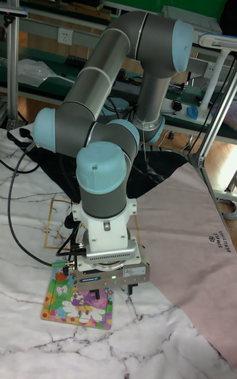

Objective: Assemble one piece of a puzzle

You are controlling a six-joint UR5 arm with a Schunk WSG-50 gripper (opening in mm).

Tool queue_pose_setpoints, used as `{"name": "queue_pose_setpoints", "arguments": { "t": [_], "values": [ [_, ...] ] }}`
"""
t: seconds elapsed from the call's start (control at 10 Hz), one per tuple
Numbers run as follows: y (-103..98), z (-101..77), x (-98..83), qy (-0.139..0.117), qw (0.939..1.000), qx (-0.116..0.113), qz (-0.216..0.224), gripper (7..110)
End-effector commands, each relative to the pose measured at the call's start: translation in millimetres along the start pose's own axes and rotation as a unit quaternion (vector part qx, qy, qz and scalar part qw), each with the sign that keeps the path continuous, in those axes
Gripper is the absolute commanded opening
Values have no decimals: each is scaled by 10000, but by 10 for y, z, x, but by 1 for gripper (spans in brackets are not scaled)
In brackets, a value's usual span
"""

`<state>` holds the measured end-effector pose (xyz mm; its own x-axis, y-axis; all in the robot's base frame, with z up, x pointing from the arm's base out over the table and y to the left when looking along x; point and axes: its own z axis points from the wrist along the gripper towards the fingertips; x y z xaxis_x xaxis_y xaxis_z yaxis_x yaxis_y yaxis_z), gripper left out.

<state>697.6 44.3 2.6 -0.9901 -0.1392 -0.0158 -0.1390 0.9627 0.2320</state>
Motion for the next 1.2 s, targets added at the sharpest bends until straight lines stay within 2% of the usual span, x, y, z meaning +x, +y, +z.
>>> {"name": "queue_pose_setpoints", "arguments": {
  "t": [0.0,1.1],
  "values": [
    [10,-7,-28,-39,10000,-48,3,66],
    [-18,29,-58,-49,10000,-8,11,66]
  ]
}}
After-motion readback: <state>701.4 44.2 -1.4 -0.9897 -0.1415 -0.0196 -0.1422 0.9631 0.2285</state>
